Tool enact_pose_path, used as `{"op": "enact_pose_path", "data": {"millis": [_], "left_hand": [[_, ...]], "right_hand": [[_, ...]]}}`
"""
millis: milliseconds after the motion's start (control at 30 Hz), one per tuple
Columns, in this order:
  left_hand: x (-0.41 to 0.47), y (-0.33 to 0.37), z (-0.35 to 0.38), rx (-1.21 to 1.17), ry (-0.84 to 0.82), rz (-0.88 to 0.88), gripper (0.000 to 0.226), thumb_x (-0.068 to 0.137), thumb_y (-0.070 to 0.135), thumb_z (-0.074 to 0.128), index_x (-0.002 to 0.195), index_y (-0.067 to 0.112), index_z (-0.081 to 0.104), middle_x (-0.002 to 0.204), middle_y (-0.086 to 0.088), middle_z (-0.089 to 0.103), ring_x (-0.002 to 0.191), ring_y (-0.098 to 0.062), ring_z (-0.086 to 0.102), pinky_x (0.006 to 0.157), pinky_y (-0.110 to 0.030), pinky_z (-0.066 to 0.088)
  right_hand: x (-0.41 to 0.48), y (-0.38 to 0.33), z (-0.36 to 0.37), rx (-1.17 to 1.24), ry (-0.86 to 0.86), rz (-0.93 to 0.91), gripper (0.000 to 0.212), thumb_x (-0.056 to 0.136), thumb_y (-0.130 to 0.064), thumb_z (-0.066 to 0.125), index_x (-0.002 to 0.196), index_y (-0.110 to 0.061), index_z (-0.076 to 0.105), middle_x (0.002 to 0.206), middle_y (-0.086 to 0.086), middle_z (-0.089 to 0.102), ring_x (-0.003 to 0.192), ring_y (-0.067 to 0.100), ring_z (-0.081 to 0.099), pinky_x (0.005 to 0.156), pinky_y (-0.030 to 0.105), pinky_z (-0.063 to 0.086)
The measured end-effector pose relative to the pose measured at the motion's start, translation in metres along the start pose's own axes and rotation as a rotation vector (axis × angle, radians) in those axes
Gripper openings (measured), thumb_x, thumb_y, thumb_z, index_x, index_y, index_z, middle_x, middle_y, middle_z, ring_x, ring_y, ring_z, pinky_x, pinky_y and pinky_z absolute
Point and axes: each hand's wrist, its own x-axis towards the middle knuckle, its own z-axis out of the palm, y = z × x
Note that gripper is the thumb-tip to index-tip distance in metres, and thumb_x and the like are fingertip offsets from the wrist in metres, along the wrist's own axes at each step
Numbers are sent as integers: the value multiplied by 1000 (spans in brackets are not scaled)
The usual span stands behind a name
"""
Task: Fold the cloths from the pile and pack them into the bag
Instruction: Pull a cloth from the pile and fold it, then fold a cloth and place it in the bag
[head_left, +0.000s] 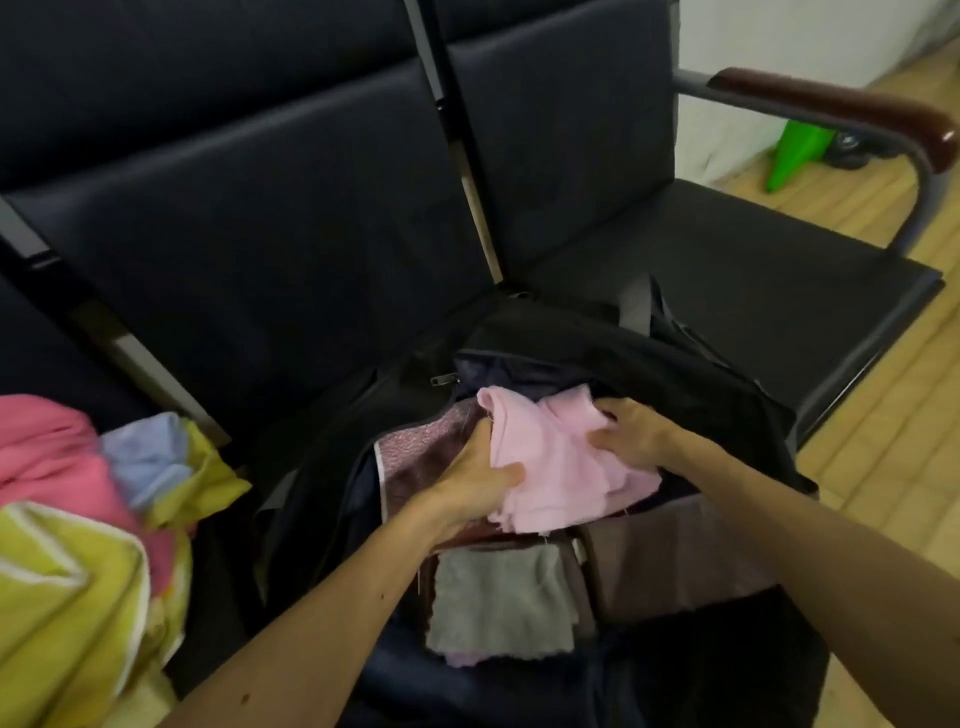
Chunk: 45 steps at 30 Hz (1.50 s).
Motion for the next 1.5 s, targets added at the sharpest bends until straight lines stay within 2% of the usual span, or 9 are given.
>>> {"op": "enact_pose_path", "data": {"millis": [167, 333, 467, 667, 800, 933, 1067, 1300, 1500], "left_hand": [[26, -5, 20, 23, -1, -15, 75, 85, 11, 62, 150, 24, 28, 143, -2, 50, 125, -19, 52, 107, -39, 44], [33, -6, 33, 241, 93, 54, 104, 88, 14, 69, 155, 41, -6, 141, -11, 52, 120, -32, 58, 96, -44, 52], [29, -4, 38, 694, 53, 99, 67, 98, 34, 59, 155, 36, 24, 150, -8, 33, 130, -36, 47, 101, -42, 45], [34, 5, 50, 960, 19, 94, 47, 103, 42, 44, 147, 26, 38, 135, -13, 34, 115, -37, 52, 85, -43, 44], [26, 3, 32, 750, 42, 101, 33, 101, 36, 50, 131, 27, 59, 131, -10, 50, 116, -35, 56, 89, -42, 49], [-37, -1, -22, 453, 328, 216, 21, 95, 29, 61, 113, 28, 70, 104, 5, 74, 95, -17, 68, 84, -32, 53], [-149, -36, -71, 255, 520, 214, 15, 91, 18, 68, 83, 31, 70, 69, 22, 65, 65, 4, 60, 65, -14, 45], [-313, -149, -144, 211, 822, -104, 13, 88, 23, 73, 77, 27, 70, 69, 10, 68, 68, -8, 64, 67, -29, 51], [-334, -173, -219, 315, 947, -183, 12, 91, 28, 67, 82, 20, 70, 68, 12, 68, 68, -5, 66, 61, -22, 47]], "right_hand": [[3, -1, -12, -282, 288, 40, 45, 100, -19, 52, 142, -8, 44, 129, 22, 60, 113, 39, 61, 96, 44, 50], [-21, -15, 5, -860, 373, -193, 72, 95, -23, 61, 152, -12, 19, 149, 17, 35, 131, 33, 45, 105, 40, 46], [-8, -13, 10, -663, -113, -233, 88, 91, -51, 61, 158, -29, 9, 166, 5, -4, 153, 30, 2, 124, 45, 11], [-4, -7, 5, -644, -143, -94, 89, 92, -54, 58, 158, -25, 5, 166, 8, -5, 153, 31, 2, 123, 41, 10], [-24, -30, 1, -568, -54, -211, 63, 97, -43, 56, 152, -20, 34, 157, 8, 34, 145, 27, 30, 117, 38, 29], [-65, -76, 8, -368, 130, -363, 37, 97, -40, 57, 128, -21, 62, 124, 5, 68, 111, 27, 63, 92, 39, 49], [-134, -132, 61, 36, 158, -551, 19, 93, -30, 65, 110, -22, 71, 103, -7, 73, 93, 12, 67, 87, 33, 52], [-220, -217, 209, 340, -75, -655, 18, 91, -22, 68, 109, -24, 70, 86, -14, 69, 87, -1, 65, 76, 16, 50], [-215, -307, 264, 360, -204, -556, 28, 94, -24, 64, 121, -27, 63, 102, -11, 69, 93, 6, 65, 89, 34, 54]]}}
